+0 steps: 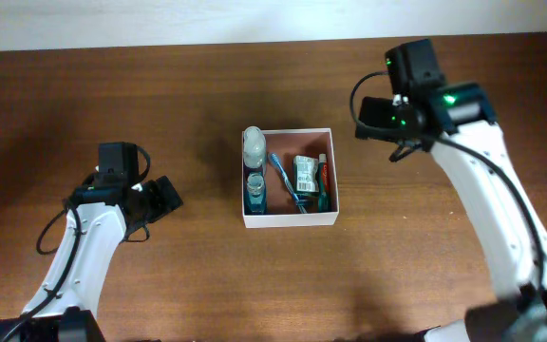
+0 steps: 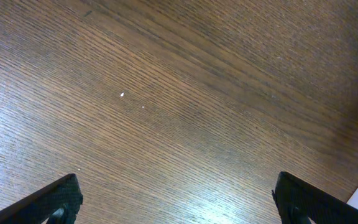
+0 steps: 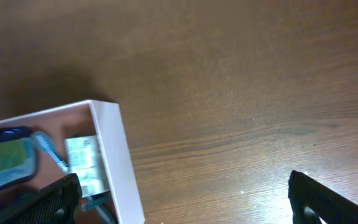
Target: Pack container
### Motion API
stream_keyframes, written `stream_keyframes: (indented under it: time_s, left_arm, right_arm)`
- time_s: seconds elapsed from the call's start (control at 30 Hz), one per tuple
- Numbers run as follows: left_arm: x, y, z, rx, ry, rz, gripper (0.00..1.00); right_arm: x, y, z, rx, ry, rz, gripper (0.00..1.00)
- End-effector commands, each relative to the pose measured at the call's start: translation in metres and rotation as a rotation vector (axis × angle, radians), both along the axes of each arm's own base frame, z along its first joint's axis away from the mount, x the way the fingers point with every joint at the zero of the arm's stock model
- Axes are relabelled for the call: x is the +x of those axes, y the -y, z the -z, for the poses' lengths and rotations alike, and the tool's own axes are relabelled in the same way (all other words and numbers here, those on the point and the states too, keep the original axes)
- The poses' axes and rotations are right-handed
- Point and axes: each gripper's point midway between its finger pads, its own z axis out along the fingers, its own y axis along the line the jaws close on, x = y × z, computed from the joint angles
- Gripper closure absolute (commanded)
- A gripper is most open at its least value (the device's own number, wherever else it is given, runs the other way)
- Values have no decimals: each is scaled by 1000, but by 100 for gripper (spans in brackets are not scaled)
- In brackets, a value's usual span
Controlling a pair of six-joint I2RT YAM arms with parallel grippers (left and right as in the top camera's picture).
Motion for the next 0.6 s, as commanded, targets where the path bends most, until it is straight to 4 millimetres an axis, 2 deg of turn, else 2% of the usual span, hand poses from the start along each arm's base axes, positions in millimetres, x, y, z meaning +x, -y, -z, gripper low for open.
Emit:
stream_keyframes:
  time_s: [0.0,0.2,0.3,0.37,0.47,0.57]
  left_arm:
    - [0,-2,2,7,-7,-3,0]
    - [0,-2,2,7,-7,-3,0]
    - [0,-2,2,7,-7,-3,0]
    - [0,-2,2,7,-7,-3,0]
    - [0,-2,2,7,-7,-3,0]
    - [0,-2,2,7,-7,-3,0]
  right_arm:
    - [-16,4,-49,32,133,5,2]
    - [-47,21,-118,28,351,39,2]
    - [-72,27,-147,42,449,48,2]
    - [-92,32,-160,53,508,52,2]
    - [-125,38,-161,65,555,53,2]
    - [-161,45,-149,81,594,50,2]
